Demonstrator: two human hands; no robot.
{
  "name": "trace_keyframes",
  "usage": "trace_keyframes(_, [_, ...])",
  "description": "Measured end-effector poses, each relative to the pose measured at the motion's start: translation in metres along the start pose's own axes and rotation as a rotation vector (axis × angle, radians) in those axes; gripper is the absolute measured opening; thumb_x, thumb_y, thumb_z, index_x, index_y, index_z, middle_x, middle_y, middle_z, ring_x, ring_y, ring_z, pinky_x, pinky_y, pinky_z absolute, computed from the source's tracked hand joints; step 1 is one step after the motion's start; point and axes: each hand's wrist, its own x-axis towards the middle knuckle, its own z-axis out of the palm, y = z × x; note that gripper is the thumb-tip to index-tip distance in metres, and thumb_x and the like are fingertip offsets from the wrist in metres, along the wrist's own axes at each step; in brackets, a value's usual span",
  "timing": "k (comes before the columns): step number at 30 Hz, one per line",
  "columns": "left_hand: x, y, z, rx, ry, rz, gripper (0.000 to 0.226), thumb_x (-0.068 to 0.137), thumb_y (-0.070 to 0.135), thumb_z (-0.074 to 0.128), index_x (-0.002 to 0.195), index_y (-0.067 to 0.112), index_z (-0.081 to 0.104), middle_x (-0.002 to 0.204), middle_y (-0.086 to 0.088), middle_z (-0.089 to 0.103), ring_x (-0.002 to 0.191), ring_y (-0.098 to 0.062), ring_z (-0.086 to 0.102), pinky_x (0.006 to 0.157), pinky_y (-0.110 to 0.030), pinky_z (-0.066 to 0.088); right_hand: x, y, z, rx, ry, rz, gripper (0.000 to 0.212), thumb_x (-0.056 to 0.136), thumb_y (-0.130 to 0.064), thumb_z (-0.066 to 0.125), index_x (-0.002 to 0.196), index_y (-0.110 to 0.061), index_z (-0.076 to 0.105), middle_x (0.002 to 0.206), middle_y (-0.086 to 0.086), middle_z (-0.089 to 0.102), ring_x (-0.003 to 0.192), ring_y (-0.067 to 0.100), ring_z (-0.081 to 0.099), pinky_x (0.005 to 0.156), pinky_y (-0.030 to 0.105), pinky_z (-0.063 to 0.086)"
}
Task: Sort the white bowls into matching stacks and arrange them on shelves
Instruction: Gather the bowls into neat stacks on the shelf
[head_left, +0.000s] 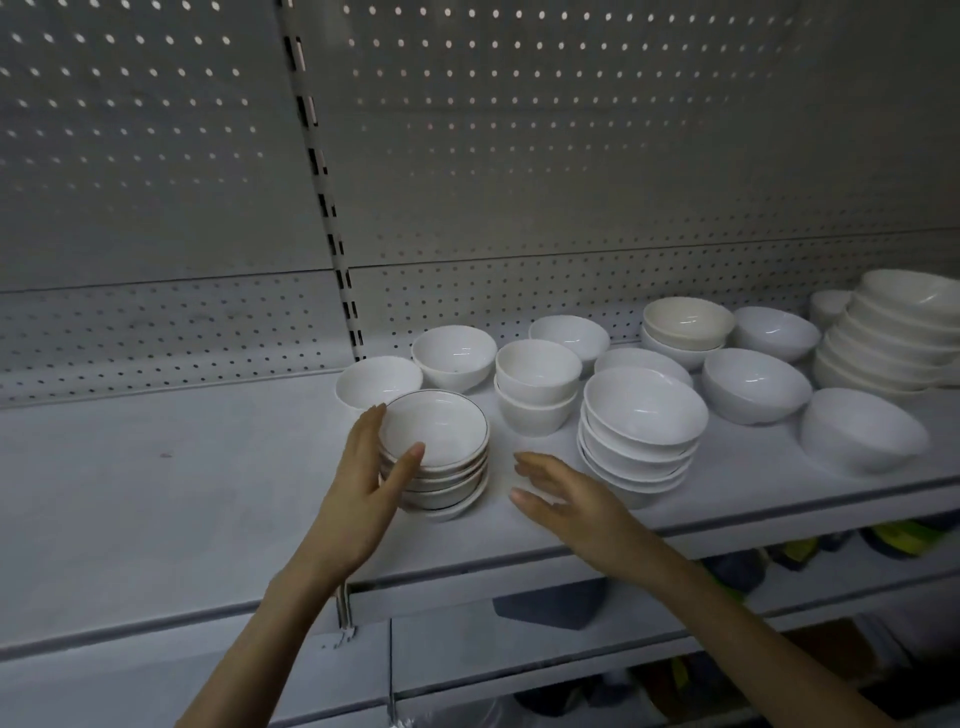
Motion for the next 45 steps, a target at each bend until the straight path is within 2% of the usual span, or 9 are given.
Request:
trace_keyframes(2, [0.004, 0.007, 0.001, 0.103, 0.048, 0.003, 0.069, 0.091, 0.046, 0.048, 0.149, 0.022, 0.019, 0.156, 0.006, 0.02, 0.131, 0.0, 0.027, 0.111, -0.026, 0.023, -0.016, -0.002, -0.017, 0.01, 0.014, -0.038, 0.044, 0.074, -0.057, 0.055, 0.115, -0.042, 0.051, 0.125, -0.017, 0.057, 0.119, 0.001, 0.052, 0.105, 0.03, 0.04])
trace_keyframes(5, [0.015, 0.029, 0.005, 0.104, 0.097, 0.078, 0.069, 0.092, 0.038, 0.051, 0.149, 0.017, 0.019, 0.156, 0.002, 0.021, 0.137, -0.009, 0.026, 0.114, -0.03, 0.022, -0.034, -0.015, -0.048, 0.065, 0.123, -0.086, 0.031, 0.076, -0.042, 0.059, 0.104, -0.032, 0.064, 0.108, -0.015, 0.069, 0.106, 0.001, 0.061, 0.094, 0.019, 0.047])
trace_keyframes(10, [0.029, 0.075, 0.046, 0.049, 0.09, 0.196, 0.061, 0.095, 0.025, 0.051, 0.148, 0.019, 0.021, 0.152, 0.006, 0.027, 0.13, 0.001, 0.025, 0.108, -0.02, 0.021, -0.047, -0.027, -0.106, 0.112, 0.368, -0.193, 0.026, 0.077, -0.032, 0.057, 0.098, -0.022, 0.068, 0.098, -0.014, 0.072, 0.092, 0.004, 0.066, 0.081, 0.015, 0.05])
trace_keyframes(17, [0.034, 0.086, 0.112, -0.292, -0.095, 0.018, 0.066, 0.091, 0.049, 0.043, 0.149, 0.032, 0.016, 0.155, 0.015, 0.021, 0.139, -0.005, 0.024, 0.109, -0.024, 0.022, -0.03, 0.033, -0.166, -0.038, 0.584, -0.104, 0.015, 0.091, -0.014, 0.056, 0.1, -0.025, 0.063, 0.1, -0.018, 0.064, 0.097, 0.001, 0.058, 0.08, 0.007, 0.045])
trace_keyframes(21, [0.02, 0.075, 0.153, -0.369, -0.233, 0.04, 0.098, 0.068, 0.067, 0.067, 0.142, 0.051, 0.004, 0.149, 0.033, 0.018, 0.136, 0.01, 0.021, 0.113, -0.021, 0.024, -0.028, 0.087, -0.186, -0.371, 0.688, -0.072, 0.027, 0.086, -0.007, 0.062, 0.113, -0.006, 0.061, 0.117, 0.007, 0.059, 0.11, 0.021, 0.052, 0.096, 0.029, 0.039])
trace_keyframes(27, [0.024, 0.065, 0.189, -0.276, -0.158, 0.1, 0.117, 0.059, 0.032, 0.088, 0.128, 0.063, -0.001, 0.131, 0.043, 0.03, 0.127, 0.011, 0.034, 0.093, 0.003, 0.028, -0.023, 0.126, -0.217, -0.591, 0.576, 0.024, 0.043, 0.085, -0.006, 0.065, 0.126, -0.003, 0.053, 0.132, 0.017, 0.05, 0.123, 0.031, 0.045, 0.101, 0.03, 0.032])
trace_keyframes(31, [0.026, 0.056, 0.19, -0.281, -0.167, 0.12, 0.121, 0.051, 0.052, 0.087, 0.137, 0.055, 0.001, 0.138, 0.042, 0.027, 0.131, 0.011, 0.032, 0.1, -0.004, 0.031, -0.001, 0.123, -0.228, -0.833, 0.526, 0.061, 0.039, 0.088, -0.012, 0.061, 0.126, -0.004, 0.055, 0.124, 0.017, 0.059, 0.115, 0.035, 0.053, 0.092, 0.04, 0.041])
trace_keyframes(36, [0.026, 0.049, 0.19, -0.302, -0.166, 0.08, 0.125, 0.045, 0.059, 0.086, 0.145, 0.031, 0.017, 0.133, 0.036, 0.041, 0.126, 0.006, 0.043, 0.105, -0.029, 0.043, 0.016, 0.11, -0.235, -1.072, 0.495, 0.17, 0.012, 0.093, -0.024, 0.052, 0.095, -0.02, 0.064, 0.094, 0.002, 0.07, 0.096, 0.025, 0.057, 0.072, 0.032, 0.018])
trace_keyframes(45, [0.027, 0.047, 0.192, -0.284, -0.12, 0.103, 0.113, 0.046, 0.066, 0.082, 0.139, 0.038, 0.024, 0.134, 0.036, 0.04, 0.127, 0.007, 0.041, 0.102, -0.012, 0.037, 0.011, 0.117, -0.248, -0.933, 0.598, 0.139, 0.017, 0.087, -0.008, 0.059, 0.098, -0.013, 0.07, 0.099, 0.01, 0.071, 0.1, 0.032, 0.058, 0.107, 0.041, 0.019])
